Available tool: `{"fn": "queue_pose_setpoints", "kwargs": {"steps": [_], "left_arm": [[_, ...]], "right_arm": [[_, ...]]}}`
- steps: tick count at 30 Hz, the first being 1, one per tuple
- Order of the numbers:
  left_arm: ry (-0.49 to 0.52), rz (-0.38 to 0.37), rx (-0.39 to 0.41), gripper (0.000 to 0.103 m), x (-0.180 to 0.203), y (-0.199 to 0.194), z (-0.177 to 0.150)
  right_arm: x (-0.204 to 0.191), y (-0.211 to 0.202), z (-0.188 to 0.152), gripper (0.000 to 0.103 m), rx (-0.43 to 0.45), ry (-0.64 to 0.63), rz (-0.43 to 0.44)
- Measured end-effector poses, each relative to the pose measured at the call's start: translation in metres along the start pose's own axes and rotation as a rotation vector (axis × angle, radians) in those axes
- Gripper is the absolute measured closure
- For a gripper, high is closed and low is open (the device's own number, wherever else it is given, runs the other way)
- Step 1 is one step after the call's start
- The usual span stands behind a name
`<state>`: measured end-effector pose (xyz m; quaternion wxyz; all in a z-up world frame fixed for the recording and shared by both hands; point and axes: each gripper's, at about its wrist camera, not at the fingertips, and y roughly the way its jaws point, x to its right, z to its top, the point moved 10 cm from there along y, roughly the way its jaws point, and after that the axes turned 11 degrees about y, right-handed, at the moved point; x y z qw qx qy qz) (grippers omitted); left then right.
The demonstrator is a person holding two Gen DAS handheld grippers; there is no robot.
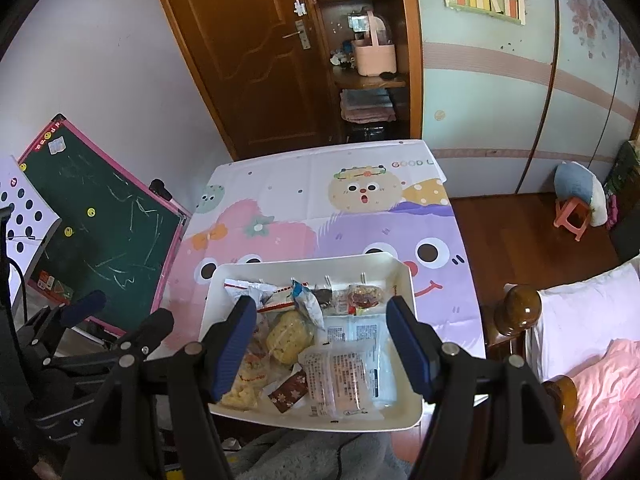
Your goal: Organize snacks
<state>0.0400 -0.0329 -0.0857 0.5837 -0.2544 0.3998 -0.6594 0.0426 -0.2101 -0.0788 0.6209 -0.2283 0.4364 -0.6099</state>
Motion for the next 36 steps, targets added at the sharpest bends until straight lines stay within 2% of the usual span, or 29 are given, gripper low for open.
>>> {"fn": "queue_pose_setpoints", "kwargs": {"steps": [13,36], "left_arm": [[0.01,0.012,0.013,0.006,0.002,-0.005,0.005],[0.01,0.005,0.009,0.006,0.007,-0.001,0.013]], "right_arm": [[-0.003,-0.011,0.005,0.035,0.034,-0.01,-0.001],[0.001,-0.01,0.012,0.035,0.035,-0.009,-0.004]]}}
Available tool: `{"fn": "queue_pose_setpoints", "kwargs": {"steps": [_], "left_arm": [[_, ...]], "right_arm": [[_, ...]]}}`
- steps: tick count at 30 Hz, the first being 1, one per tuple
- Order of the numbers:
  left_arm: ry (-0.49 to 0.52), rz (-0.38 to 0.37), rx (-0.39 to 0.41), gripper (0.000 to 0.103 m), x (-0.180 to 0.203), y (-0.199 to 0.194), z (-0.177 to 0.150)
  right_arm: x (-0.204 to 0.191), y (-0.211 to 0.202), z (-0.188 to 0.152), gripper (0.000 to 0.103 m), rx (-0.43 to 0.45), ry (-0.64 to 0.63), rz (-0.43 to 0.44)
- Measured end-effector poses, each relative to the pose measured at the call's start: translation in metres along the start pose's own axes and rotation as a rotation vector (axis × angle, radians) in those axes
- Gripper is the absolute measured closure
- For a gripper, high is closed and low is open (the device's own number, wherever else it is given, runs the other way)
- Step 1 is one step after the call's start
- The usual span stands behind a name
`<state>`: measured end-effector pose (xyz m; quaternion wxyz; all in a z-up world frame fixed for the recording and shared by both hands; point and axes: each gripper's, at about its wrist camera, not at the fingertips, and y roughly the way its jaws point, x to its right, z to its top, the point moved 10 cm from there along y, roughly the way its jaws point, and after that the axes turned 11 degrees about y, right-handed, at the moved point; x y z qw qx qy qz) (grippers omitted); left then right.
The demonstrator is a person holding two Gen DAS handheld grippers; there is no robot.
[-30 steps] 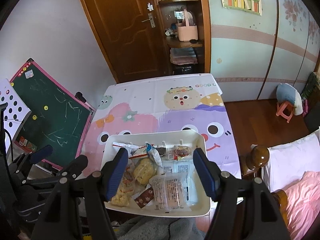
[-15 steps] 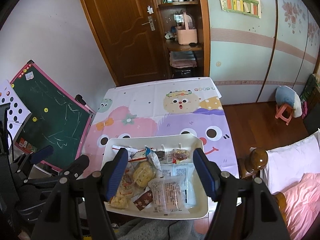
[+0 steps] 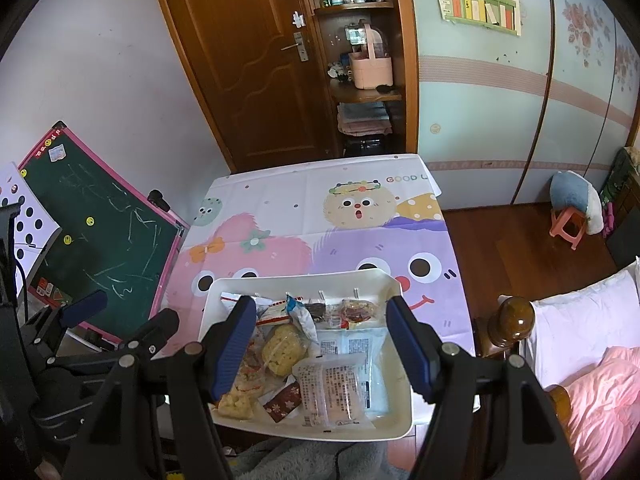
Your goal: Organize snacks
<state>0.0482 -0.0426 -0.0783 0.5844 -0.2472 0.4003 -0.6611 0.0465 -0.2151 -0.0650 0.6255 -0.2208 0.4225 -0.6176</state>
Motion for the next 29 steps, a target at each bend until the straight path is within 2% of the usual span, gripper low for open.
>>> {"fn": "queue_pose_setpoints", "kwargs": {"steps": [29], "left_arm": [[-0.005,-0.006,-0.007,0.006,0.0033,0.006,-0.0039]], "right_arm": [[0.0012,0.0063,-0.0063,0.035,-0.01,-0.009,0.005]]}}
